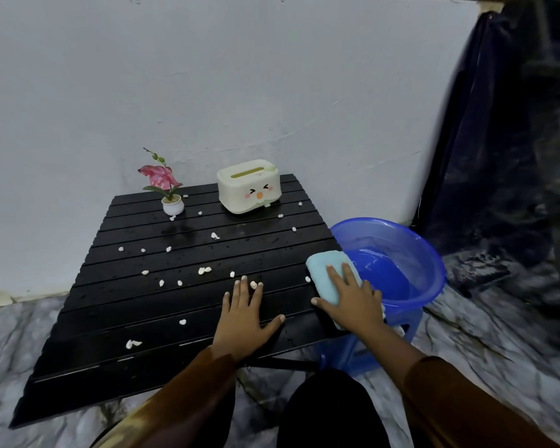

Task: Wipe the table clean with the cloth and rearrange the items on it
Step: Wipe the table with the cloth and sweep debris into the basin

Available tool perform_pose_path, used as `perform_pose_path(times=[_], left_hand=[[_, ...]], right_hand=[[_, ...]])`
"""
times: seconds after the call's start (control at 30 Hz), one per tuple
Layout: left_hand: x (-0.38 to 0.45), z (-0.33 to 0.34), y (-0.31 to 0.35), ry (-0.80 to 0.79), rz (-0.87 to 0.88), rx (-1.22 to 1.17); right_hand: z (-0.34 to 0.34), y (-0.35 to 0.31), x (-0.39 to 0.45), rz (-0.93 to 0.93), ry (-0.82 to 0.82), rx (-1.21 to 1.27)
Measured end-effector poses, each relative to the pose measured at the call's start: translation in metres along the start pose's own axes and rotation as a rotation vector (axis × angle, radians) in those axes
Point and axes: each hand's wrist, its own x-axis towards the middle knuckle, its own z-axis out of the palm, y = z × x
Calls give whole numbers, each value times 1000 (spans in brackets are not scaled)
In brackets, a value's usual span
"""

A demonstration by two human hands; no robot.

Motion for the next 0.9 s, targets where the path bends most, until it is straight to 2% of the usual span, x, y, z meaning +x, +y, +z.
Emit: perform_pose_path(times=[0.53,0.77,0.9], left_hand=[[-2,1,-4,-30,3,23],[-3,-2,-7,-11,12,-4],[-12,-21,-13,54,33,-77]], right_hand=[[10,-6,-2,-12,130,-83],[8,-5,3,-39,169,9],[-1,-14,0,-24,202,136]])
